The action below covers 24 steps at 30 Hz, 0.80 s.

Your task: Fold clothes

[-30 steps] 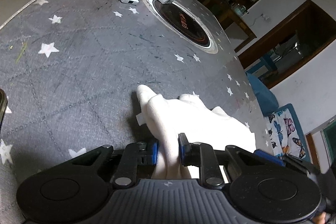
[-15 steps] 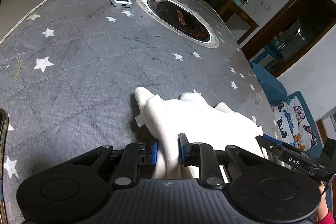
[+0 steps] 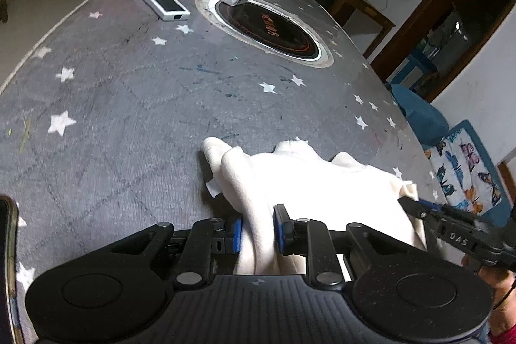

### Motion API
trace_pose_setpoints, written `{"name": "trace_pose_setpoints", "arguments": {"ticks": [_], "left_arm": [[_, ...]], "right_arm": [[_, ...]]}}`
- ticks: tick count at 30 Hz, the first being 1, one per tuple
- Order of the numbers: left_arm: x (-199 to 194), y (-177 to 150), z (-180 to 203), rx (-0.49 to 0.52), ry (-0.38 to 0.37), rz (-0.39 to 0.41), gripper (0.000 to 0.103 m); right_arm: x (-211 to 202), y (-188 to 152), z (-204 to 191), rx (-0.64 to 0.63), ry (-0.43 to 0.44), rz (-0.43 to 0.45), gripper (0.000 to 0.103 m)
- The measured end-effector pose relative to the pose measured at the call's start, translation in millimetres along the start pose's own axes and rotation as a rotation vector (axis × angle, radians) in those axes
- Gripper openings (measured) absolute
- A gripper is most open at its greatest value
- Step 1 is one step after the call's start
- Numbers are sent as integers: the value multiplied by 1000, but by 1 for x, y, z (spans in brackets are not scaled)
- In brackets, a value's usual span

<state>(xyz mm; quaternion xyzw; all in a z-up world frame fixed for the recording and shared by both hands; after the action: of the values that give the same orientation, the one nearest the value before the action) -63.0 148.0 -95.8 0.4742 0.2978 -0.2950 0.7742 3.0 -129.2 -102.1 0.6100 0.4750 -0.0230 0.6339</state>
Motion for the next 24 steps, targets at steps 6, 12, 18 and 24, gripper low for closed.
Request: {"name": "trace_pose_setpoints", "arguments": {"ticks": [6,12,18,24], "left_arm": [[-5,9,12,51,-9,20,18],[-1,21,29,96,-31,15,17],[5,35,51,123,-65,8,16],[22,45,78,163,-89,-7,16]], "right_arm": [[-18,10,-7,-66,-41,61,12],[-35,25,0,-82,-78,111,11],[-50,39,14,-81,-123,154,11],[-62,48,34,-68,-173,178,11]]}}
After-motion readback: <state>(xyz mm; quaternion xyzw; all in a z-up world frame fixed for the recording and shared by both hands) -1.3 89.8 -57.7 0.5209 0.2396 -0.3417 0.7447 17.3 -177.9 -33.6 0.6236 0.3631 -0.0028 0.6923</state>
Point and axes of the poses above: each gripper's, at about its wrist camera, not at the fingertips, and x roughly the way its jaws point, z to its right, y to its top, the point moved 6 cm from there along x, roughly the way its jaws point, and after that the axes turned 2 degrees about y, right-handed, at the moved point
